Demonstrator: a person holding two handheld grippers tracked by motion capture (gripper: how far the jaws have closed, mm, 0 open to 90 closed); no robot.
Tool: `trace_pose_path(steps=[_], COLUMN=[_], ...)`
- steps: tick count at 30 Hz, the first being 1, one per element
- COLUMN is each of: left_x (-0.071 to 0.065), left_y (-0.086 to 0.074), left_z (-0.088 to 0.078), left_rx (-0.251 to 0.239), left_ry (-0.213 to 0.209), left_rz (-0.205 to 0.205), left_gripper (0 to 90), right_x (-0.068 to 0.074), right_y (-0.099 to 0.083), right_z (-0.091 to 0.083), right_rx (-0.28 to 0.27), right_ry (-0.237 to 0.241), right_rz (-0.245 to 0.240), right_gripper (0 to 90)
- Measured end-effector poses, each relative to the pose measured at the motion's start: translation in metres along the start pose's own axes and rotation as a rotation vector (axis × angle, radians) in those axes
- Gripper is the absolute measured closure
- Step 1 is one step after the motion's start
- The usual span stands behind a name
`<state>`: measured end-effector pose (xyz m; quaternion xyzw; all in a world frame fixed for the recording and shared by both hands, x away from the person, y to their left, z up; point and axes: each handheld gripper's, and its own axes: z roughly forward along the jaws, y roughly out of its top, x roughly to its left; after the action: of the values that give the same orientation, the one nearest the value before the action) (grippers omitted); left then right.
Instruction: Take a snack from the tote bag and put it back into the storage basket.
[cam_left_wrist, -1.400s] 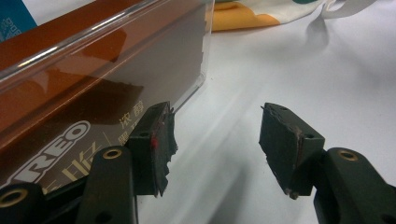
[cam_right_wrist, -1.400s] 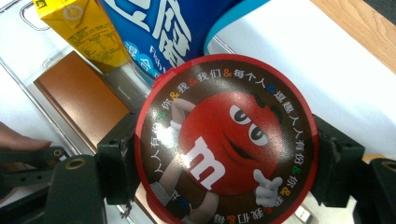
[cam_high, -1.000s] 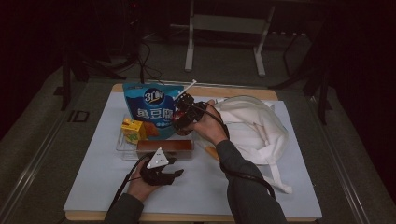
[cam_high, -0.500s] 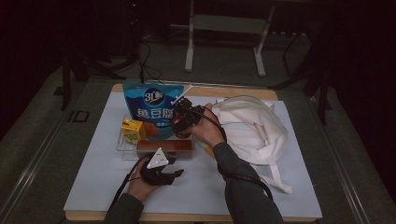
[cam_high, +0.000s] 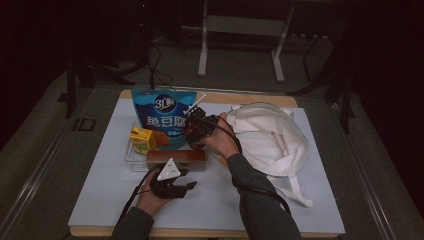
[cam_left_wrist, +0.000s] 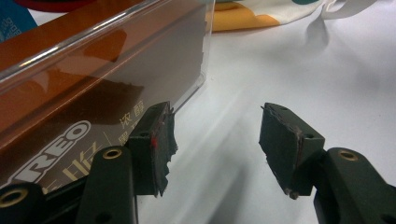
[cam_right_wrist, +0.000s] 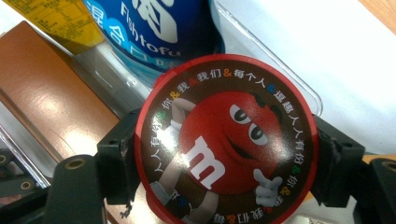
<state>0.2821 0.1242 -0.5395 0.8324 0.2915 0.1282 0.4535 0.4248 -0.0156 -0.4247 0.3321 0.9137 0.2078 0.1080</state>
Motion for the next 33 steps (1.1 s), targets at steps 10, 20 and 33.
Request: trace_pose_path(steps=[10,20,33], left_x=[0.0,0.0,0.0], left_y=[0.0,0.0,0.0], left_z=[0.0,0.0,0.0], left_rx=[0.001,0.002,0.002], left_ry=[0.0,-0.001,0.001], left_rz=[0.0,0.0,0.0], left_gripper=[43.8,43.8,43.8], right_x=[0.002,0.001,-0.003], right_y=[-0.003,-0.004,-0.004], right_z=[0.006,0.011,0.004], right_rx=[0.028,0.044,0.035], right_ry=[0.005,0.008,0.011], right_rz=[0.007,0.035,0.055], right_gripper=[25.6,25.4,25.9])
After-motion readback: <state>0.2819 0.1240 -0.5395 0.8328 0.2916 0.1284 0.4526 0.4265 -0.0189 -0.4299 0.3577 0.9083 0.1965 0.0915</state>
